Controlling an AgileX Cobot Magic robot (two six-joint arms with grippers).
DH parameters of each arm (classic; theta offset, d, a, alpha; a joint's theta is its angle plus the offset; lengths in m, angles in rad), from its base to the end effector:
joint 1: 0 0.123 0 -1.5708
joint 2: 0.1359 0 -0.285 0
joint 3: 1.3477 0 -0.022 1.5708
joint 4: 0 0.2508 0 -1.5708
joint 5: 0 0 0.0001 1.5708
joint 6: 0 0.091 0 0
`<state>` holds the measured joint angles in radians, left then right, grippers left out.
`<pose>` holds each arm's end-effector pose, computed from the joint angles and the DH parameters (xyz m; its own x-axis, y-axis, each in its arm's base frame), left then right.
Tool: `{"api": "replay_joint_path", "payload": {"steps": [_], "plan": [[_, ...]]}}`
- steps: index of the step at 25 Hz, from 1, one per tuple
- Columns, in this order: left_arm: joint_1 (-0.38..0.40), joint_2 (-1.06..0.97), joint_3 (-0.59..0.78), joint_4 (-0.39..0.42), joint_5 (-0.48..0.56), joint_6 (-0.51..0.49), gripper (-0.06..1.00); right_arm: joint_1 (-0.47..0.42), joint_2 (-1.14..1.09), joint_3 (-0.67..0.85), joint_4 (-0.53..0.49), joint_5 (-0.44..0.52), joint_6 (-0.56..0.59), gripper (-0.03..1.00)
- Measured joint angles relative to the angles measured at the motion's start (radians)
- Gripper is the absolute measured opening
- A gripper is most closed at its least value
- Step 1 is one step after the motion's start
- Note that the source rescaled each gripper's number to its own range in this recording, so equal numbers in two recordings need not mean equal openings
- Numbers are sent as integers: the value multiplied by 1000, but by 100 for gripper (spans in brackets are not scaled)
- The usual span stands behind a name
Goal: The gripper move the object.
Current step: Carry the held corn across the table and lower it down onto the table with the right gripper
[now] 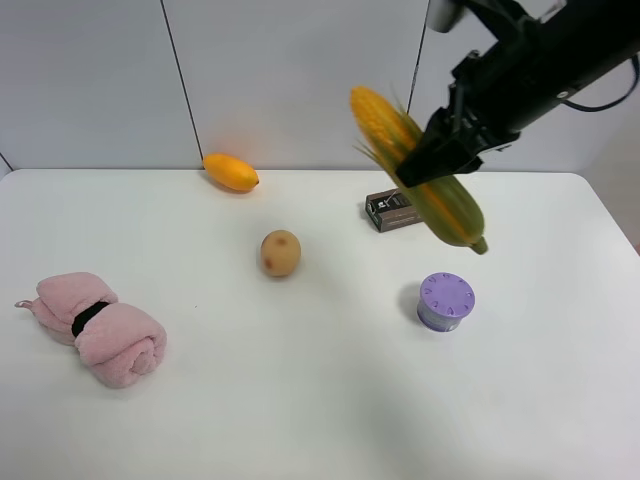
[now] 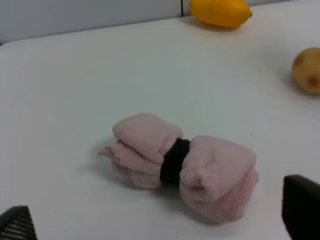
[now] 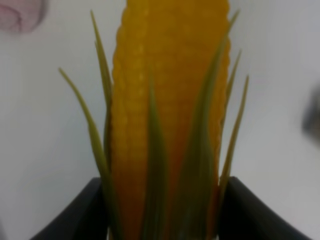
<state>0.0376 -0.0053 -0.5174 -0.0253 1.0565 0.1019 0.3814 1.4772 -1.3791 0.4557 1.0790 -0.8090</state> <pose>-0.0075 -0.0023 0.2824 -0.4313 0.0731 -0.8992 0.0209 0.9973 0.0711 0.2701 0.1464 0.3545 -0.3824 -0.6989 -0.6044 -0.8787 0.4774 0.0039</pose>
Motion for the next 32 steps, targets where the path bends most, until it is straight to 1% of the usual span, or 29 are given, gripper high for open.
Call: {"api": "replay_joint_path", "payload": {"steps": [3,5,7,10,13,17,22,25,28,32], "plan": [[0,0,0,0,0,0,100,141,15,0,-74,-140,-47,1],[0,0,0,0,0,0,100,223,47,0,-153,-206,-59,1],[0,0,0,0,0,0,100,298,97,-1,-216,-248,-60,1],[0,0,0,0,0,0,100,358,204,-1,-257,-265,-60,1],[0,0,0,0,0,0,100,368,308,-1,-264,-264,-60,1],[0,0,0,0,0,0,100,368,416,-1,-298,-255,-63,1],[0,0,0,0,0,0,100,368,468,-1,-339,-259,-91,1],[0,0,0,0,0,0,100,368,482,-1,-354,-289,-97,1],[0,0,0,0,0,0,100,368,510,-1,-339,-325,-102,1],[0,0,0,0,0,0,100,371,554,-1,-295,-342,-112,1]]}}
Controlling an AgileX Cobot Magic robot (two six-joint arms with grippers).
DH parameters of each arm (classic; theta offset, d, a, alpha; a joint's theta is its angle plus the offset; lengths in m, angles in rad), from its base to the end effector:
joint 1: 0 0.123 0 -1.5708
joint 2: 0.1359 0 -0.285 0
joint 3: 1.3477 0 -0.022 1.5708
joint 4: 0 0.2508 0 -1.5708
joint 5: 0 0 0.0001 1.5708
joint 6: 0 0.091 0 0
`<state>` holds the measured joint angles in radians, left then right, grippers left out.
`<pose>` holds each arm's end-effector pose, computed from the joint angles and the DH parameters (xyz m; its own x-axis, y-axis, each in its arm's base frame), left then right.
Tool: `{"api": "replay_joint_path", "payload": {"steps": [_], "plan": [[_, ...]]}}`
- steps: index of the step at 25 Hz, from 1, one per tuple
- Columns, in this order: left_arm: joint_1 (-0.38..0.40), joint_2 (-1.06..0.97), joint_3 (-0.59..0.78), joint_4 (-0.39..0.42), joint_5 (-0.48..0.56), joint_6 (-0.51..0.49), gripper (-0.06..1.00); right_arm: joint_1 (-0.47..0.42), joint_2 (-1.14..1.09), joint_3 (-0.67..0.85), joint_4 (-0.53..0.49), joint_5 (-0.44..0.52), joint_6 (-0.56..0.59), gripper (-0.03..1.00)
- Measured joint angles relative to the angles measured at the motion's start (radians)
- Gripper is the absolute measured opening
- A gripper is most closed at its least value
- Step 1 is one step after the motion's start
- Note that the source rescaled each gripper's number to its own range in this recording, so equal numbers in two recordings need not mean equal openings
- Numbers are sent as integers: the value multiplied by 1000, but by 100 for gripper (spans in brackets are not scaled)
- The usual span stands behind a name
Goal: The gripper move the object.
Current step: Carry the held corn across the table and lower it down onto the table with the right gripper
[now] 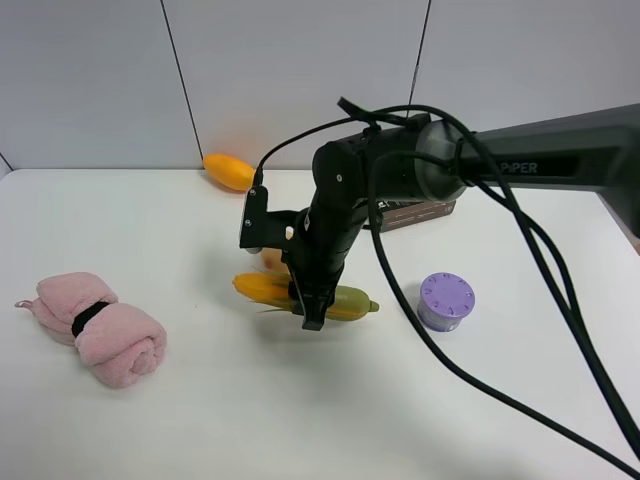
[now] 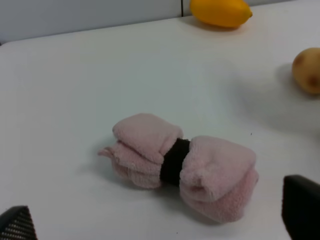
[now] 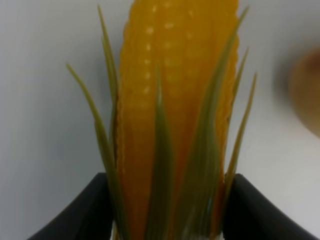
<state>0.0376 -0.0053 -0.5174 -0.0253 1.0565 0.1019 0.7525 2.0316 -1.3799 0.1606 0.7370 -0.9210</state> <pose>-0.0075 -0.0023 0.2824 -0.4313 0.0731 -0.8992 0.0209 0.9973 0.0711 0.2914 0.2862 0.1561 0.0150 -0.9645 -0.2637 -0.9922 0.0184 -0.1237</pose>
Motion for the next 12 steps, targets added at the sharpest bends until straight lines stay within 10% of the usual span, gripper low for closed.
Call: {"api": "replay_joint_path", "payload": {"steps": [12], "plan": [[0,0,0,0,0,0,100,70,74,0,-75,-32,0,1]]}}
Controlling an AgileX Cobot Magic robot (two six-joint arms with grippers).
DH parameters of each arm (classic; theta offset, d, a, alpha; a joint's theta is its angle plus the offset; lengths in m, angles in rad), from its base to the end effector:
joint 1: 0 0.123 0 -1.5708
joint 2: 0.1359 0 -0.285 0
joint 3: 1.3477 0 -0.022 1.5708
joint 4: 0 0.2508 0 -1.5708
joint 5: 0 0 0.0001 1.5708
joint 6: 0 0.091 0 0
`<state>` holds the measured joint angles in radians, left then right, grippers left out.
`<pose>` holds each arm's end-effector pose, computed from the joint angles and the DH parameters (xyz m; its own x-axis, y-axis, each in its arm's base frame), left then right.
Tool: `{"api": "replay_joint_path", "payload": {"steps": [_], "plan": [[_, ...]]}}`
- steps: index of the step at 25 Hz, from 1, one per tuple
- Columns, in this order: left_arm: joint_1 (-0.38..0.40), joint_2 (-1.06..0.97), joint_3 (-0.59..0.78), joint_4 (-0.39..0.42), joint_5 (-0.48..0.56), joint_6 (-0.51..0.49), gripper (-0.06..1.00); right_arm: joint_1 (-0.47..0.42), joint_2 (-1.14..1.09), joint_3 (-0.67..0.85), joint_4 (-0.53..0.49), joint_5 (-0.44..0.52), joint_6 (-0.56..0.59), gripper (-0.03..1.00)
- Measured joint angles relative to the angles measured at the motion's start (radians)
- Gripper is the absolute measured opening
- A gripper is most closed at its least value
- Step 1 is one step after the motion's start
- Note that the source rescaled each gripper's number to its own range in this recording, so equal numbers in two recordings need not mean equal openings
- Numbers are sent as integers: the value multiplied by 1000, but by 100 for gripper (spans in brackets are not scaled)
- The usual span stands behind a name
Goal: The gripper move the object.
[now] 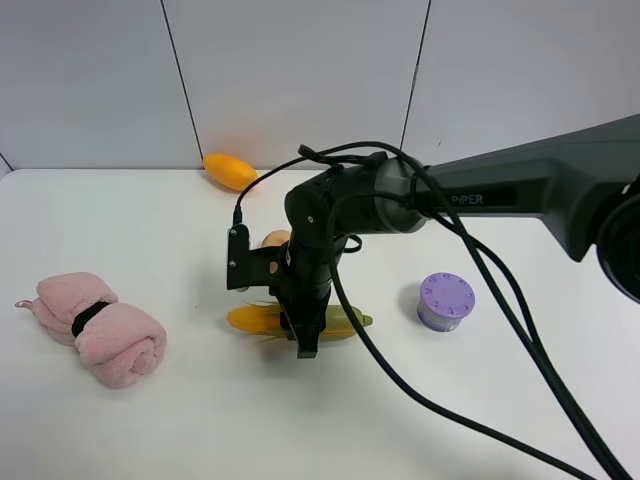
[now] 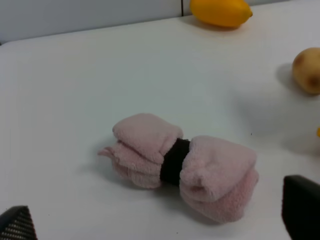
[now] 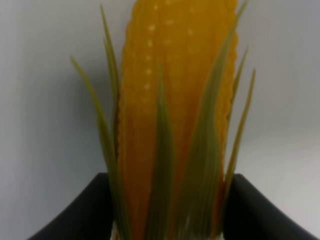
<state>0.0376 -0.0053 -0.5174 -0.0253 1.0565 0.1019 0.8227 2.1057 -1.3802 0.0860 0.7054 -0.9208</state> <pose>-0.0075 -0.0023 0.2824 -0.4313 0.0731 -0.8992 0.0209 0.9973 0.0711 0.2767 0.3056 0.1260 0.1242 -0.9739 -0.1898 -0.9858 -0.0993 -0.1357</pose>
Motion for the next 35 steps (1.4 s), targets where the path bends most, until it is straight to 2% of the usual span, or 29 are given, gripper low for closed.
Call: {"api": "replay_joint_path", "payload": {"steps": [6,10,11,12,15,16,18,23,26,29,35], "plan": [[0,0,0,0,0,0,100,5,0,-2,-10,-32,3,1],[0,0,0,0,0,0,100,5,0,-3,-13,-63,75,1],[0,0,0,0,0,0,100,5,0,-3,-13,-63,101,6],[0,0,0,0,0,0,100,5,0,-3,-13,-63,136,19],[0,0,0,0,0,0,100,5,-5,-3,-14,-74,218,64],[0,0,0,0,0,0,100,5,-7,-3,-14,-83,232,74],[0,0,0,0,0,0,100,5,-8,-3,-14,-89,245,83],[0,0,0,0,0,0,100,6,-10,-3,-25,-85,245,88],[0,0,0,0,0,0,100,14,-48,-3,-67,-43,265,88],[0,0,0,0,0,0,100,22,-148,-3,-73,14,354,88],[0,0,0,0,0,0,100,23,-389,-3,-76,86,637,88]]}}
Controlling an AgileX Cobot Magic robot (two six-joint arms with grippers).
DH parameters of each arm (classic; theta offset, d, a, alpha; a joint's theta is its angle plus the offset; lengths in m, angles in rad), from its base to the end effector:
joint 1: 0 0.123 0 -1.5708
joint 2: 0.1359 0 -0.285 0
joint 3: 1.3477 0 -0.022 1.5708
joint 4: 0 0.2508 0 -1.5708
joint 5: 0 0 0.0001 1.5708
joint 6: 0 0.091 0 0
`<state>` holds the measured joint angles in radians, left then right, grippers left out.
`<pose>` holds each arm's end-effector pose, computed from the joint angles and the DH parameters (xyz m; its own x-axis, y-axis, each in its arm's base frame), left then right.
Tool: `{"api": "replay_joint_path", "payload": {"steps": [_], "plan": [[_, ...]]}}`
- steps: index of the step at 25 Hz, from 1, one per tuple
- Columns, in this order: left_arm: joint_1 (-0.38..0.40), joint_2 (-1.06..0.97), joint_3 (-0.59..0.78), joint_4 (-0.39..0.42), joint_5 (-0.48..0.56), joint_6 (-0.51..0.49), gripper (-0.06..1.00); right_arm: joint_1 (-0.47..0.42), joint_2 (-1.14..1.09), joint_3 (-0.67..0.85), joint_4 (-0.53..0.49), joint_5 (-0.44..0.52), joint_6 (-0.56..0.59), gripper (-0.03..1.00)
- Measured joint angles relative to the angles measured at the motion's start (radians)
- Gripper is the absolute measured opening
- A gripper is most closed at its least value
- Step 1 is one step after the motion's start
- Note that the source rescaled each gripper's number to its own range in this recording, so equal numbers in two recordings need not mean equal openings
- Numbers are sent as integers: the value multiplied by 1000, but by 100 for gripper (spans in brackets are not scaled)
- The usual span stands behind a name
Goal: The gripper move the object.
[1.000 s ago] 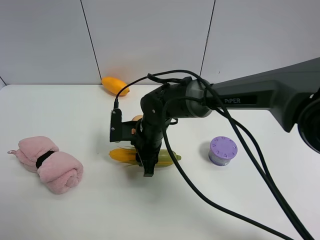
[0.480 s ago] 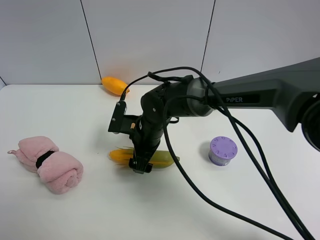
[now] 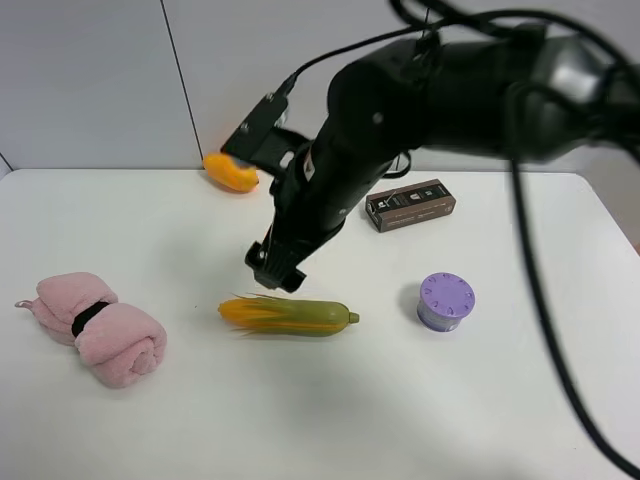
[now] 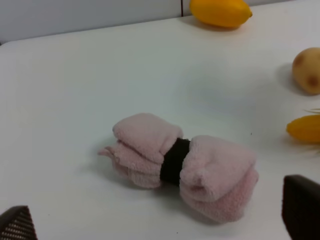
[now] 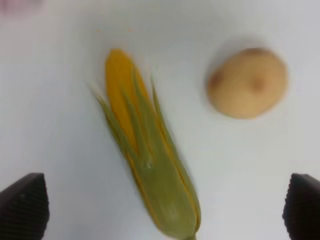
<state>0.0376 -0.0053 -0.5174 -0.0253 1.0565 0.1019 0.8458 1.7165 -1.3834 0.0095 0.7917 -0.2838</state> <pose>-0.0075 -0.0023 0.2824 -0.4313 0.0731 -0.8992 0.0209 0.9973 0.0711 0.2475 0.2803 0.2786 -0.3439 -0.8007 -0.4905 -0.8784 0.4590 -0.1335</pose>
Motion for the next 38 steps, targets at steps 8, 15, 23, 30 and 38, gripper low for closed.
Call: {"api": "replay_joint_path", "payload": {"steps": [8,15,23,30,38], "plan": [[0,0,0,0,0,0,100,0,-231,0,-89,100,168,88],[0,0,0,0,0,0,100,-136,-301,0,-173,138,172,88],[0,0,0,0,0,0,100,-610,-311,0,-167,163,98,88],[0,0,0,0,0,0,100,-953,-374,0,-128,320,95,88],[0,0,0,0,0,0,100,-1037,-631,0,-119,388,138,88]]}}
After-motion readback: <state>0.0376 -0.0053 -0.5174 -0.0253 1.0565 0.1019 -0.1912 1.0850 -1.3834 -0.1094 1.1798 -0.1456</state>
